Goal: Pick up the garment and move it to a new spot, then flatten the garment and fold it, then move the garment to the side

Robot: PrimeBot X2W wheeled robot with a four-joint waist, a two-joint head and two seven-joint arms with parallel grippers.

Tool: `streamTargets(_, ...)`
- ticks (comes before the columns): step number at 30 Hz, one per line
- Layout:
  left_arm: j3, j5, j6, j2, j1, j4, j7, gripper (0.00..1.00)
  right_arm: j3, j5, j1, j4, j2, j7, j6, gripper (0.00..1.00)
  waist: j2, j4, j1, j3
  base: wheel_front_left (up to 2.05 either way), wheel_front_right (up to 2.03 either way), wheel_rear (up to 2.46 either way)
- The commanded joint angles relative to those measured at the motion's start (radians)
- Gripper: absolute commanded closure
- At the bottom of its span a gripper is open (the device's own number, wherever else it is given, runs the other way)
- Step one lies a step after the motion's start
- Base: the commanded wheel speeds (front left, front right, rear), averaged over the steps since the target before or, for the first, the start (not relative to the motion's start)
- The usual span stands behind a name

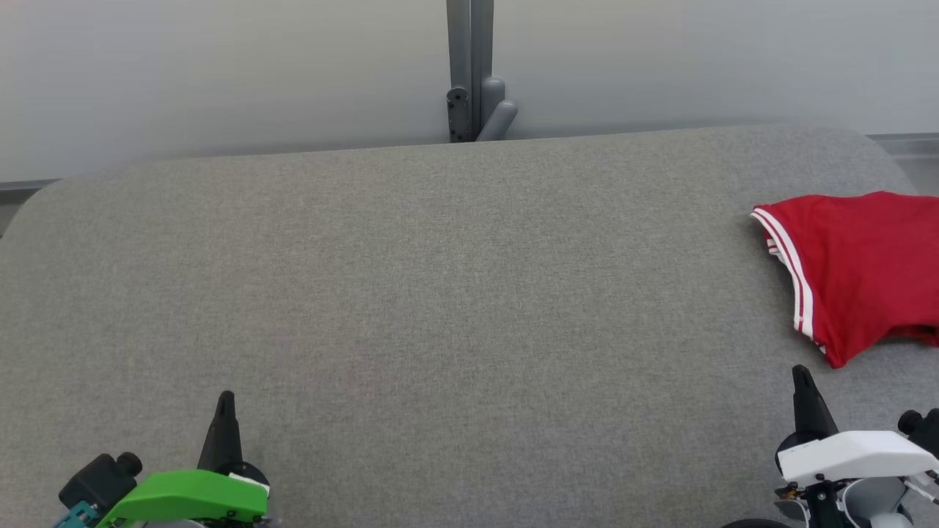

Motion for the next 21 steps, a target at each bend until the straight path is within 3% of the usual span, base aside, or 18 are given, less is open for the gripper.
streamTargets(1, 0.011, -0.033, 0.003, 0.003, -0.029, -0.016, 0.008, 1.00, 0.003, 0.033, -0.025, -0.006, -0.007, 0.006, 0.000, 1.00, 0.0000, 0.000, 0.0000, 0.000, 0.00, 0.00, 0.00)
streamTargets(21, 0.047, -0.255, 0.012, 0.004, -0.080, -0.025, 0.072, 1.00, 0.017, 0.293, -0.082, 0.012, -0.011, 0.067, 0.000, 1.00, 0.0000, 0.000, 0.0000, 0.009, 0.00, 0.00, 0.00)
